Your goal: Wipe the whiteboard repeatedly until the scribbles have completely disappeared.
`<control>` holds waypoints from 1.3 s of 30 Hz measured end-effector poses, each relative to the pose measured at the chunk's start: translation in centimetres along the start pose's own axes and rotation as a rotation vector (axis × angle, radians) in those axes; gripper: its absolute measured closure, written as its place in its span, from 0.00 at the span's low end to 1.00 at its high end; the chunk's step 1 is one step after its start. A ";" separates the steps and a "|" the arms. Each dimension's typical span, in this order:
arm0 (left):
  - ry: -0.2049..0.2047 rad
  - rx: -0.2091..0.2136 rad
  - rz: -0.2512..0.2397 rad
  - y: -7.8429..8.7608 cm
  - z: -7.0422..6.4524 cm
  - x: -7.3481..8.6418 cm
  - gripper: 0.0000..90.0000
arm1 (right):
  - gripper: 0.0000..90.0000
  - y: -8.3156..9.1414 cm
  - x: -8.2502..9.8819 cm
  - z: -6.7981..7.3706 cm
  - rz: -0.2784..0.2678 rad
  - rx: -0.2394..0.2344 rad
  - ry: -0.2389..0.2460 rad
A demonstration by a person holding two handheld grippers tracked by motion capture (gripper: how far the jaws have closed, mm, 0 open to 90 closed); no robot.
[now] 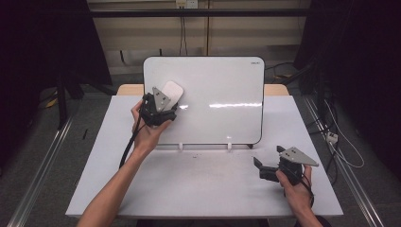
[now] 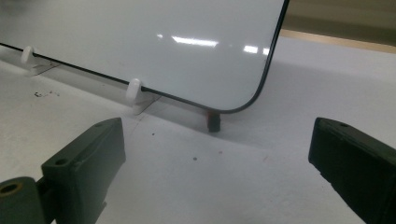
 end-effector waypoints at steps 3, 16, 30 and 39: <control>0.022 -0.026 0.009 -0.4 1.5 -0.7 0.35 | 0.04 0.0 0.0 0.0 -0.001 -0.003 0.000; 0.024 -0.108 -0.038 -2.4 5.5 -3.5 0.35 | 0.04 0.0 0.0 -0.2 -0.001 -0.001 -0.001; 0.053 -0.233 0.005 -1.3 8.8 -2.6 0.35 | 0.04 0.2 0.1 -0.3 0.000 0.004 -0.009; 0.019 -0.148 0.068 -1.1 6.3 -2.3 0.35 | 0.04 0.1 0.0 0.0 -0.004 -0.003 0.001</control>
Point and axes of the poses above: each handheld gripper's, and its own axes: y roughly backward along the jaws, x roughly out of its underside, z roughly to its left, the point moved 1 cm from there along -y, roughly forward along the jaws, and after that the axes turned 15 degrees about -z, right-handed, at the moved point
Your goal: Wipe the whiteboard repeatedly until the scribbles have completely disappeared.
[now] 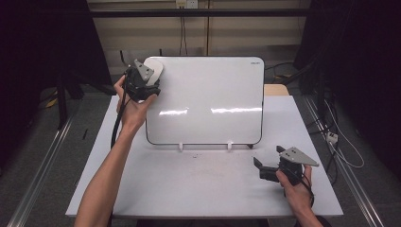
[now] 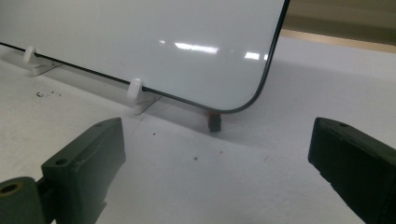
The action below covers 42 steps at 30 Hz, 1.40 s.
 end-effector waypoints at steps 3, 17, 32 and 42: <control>0.049 -0.032 0.018 0.4 0.9 0.7 0.35 | 0.04 0.1 0.1 -0.2 0.002 0.004 -0.003; -0.105 -0.045 0.073 0.7 0.0 0.6 0.35 | 0.04 -0.2 0.0 0.1 0.004 -0.003 0.004; 0.116 0.045 -0.082 3.1 0.7 2.9 0.35 | 0.04 -0.2 0.0 -0.1 0.000 0.013 -0.008; 0.101 0.087 -0.131 5.3 0.2 2.9 0.35 | 0.04 0.0 0.0 0.1 -0.002 0.005 0.001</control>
Point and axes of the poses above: each handheld gripper's, and its own axes: y roughly backward along the jaws, x roughly out of its underside, z roughly to its left, the point moved 1 cm from there along -y, roughly forward along the jaws, and after that the axes turned 15 degrees about -z, right-handed, at the moved point
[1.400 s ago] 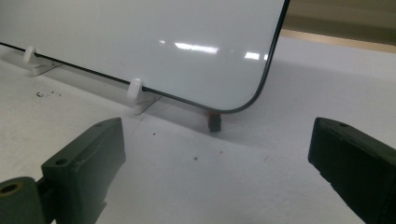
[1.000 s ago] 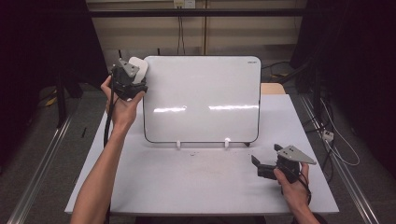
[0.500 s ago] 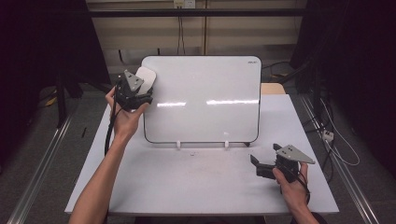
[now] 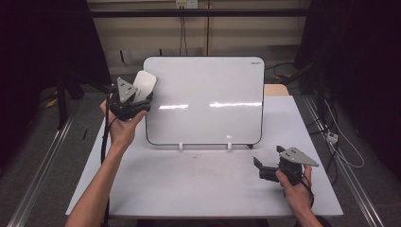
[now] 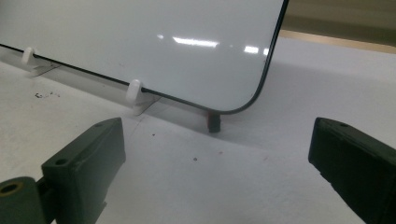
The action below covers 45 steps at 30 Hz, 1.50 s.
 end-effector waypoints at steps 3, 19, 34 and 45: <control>-0.007 0.022 0.005 0.7 -0.6 0.3 0.35 | 0.04 0.1 0.0 0.1 0.001 0.001 -0.001; 0.009 0.096 0.050 3.1 -3.5 2.2 0.35 | 0.04 -0.5 0.0 0.1 0.004 0.000 -0.010; -0.071 0.164 0.116 2.2 -7.1 4.3 0.35 | 0.04 0.4 0.0 -0.1 -0.010 -0.004 -0.003; -0.186 0.143 0.154 0.8 -8.4 5.7 0.35 | 0.04 -0.1 0.1 -0.1 -0.003 -0.008 -0.004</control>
Point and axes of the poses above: each handheld gripper's, and its own axes: y roughly backward along the jaws, x roughly out of its underside, z roughly to its left, the point moved 1 cm from there along -y, roughly forward along the jaws, and after that the axes turned 15 degrees about -z, right-handed, at the moved point
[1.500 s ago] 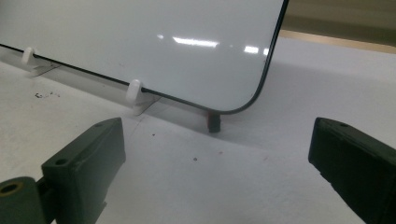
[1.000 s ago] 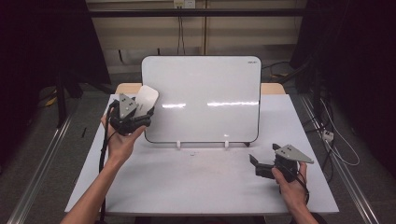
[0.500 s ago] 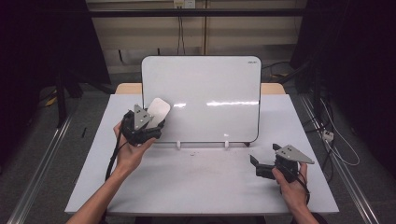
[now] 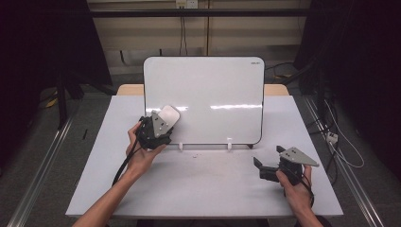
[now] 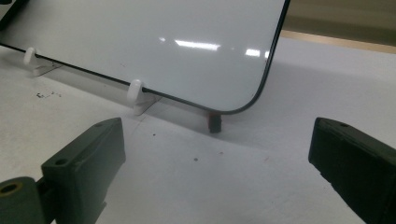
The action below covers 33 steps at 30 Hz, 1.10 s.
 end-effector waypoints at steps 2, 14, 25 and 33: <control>-0.017 -0.009 0.002 0.0 -0.2 0.0 0.34 | 0.04 0.0 0.0 0.0 -0.002 -0.003 0.000; 0.035 0.012 -0.003 0.0 0.3 0.2 0.28 | 0.04 0.1 -0.1 0.0 -0.005 -0.004 0.007; 0.117 0.032 -0.020 1.0 1.1 -0.1 0.08 | 0.04 -0.1 -0.2 0.4 -0.003 -0.008 0.010; 0.231 0.085 -0.033 1.8 1.8 -0.4 0.07 | 0.04 -0.4 -0.3 0.4 0.002 -0.002 0.007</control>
Point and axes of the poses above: each handheld gripper's, and its own axes: y roughly backward along the jaws, x roughly out of its underside, z roughly to its left, the point moved 1 cm from there along -y, roughly forward along the jaws, and after that the axes turned 15 degrees about -z, right-handed, at the moved point
